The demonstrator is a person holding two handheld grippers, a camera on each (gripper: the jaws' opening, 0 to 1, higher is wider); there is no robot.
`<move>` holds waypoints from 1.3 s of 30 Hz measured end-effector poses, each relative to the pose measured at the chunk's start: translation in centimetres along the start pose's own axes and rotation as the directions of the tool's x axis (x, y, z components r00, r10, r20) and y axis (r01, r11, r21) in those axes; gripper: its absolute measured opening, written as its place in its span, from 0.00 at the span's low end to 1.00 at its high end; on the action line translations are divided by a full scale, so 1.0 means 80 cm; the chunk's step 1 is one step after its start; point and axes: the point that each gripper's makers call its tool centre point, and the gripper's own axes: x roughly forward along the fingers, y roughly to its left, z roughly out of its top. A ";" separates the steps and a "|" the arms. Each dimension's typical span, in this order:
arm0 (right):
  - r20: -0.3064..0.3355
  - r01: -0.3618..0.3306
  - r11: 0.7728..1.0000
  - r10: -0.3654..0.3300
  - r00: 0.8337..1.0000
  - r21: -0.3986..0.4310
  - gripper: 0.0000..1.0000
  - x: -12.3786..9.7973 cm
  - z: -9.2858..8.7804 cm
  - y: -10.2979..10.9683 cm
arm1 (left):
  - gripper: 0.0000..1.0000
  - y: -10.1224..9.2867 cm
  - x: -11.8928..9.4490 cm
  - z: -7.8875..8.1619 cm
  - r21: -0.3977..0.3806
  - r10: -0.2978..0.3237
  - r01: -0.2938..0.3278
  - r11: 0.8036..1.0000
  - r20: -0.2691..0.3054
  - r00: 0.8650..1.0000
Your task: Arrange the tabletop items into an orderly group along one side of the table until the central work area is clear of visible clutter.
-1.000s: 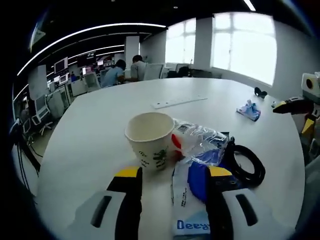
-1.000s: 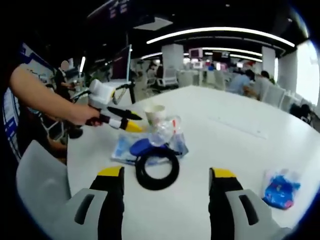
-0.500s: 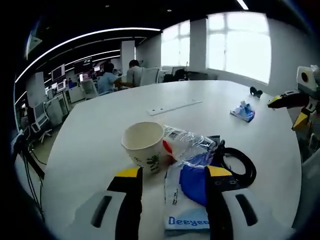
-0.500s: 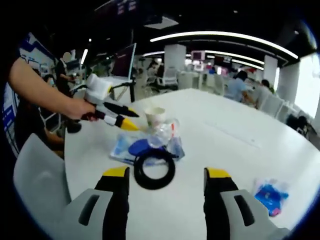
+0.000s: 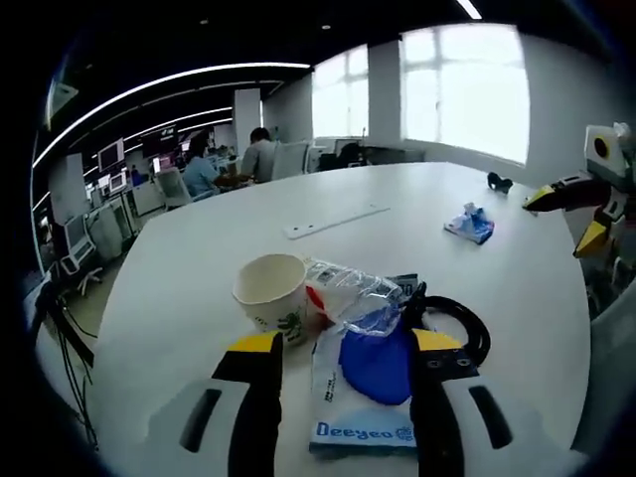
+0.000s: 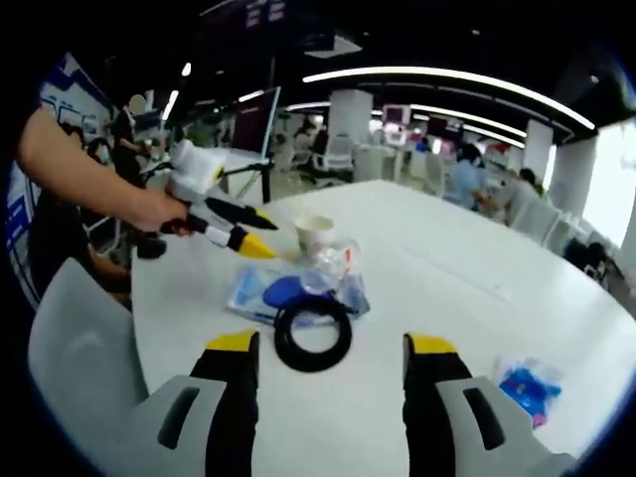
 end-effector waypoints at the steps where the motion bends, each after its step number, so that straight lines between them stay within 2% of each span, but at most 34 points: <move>1: 0.000 0.002 1.000 -0.002 1.000 0.000 0.55 -0.001 0.000 0.001 | 0.50 -0.001 -0.001 0.000 0.003 -0.001 0.001 1.000 -0.001 1.000; 7: 0.020 0.012 1.000 -0.012 1.000 -0.002 0.53 -0.008 0.009 0.007 | 0.54 -0.015 -0.012 0.005 0.052 -0.025 0.025 0.998 -0.015 1.000; 20: 0.031 0.026 1.000 -0.025 0.999 -0.015 0.50 -0.015 0.016 0.015 | 0.55 -0.045 -0.033 0.020 0.094 -0.061 0.061 0.994 -0.003 0.998; 39: 0.013 0.009 1.000 -0.009 1.000 -0.022 0.45 -0.009 0.004 0.020 | 0.55 -0.079 -0.050 0.015 0.134 -0.076 0.077 0.988 -0.009 0.997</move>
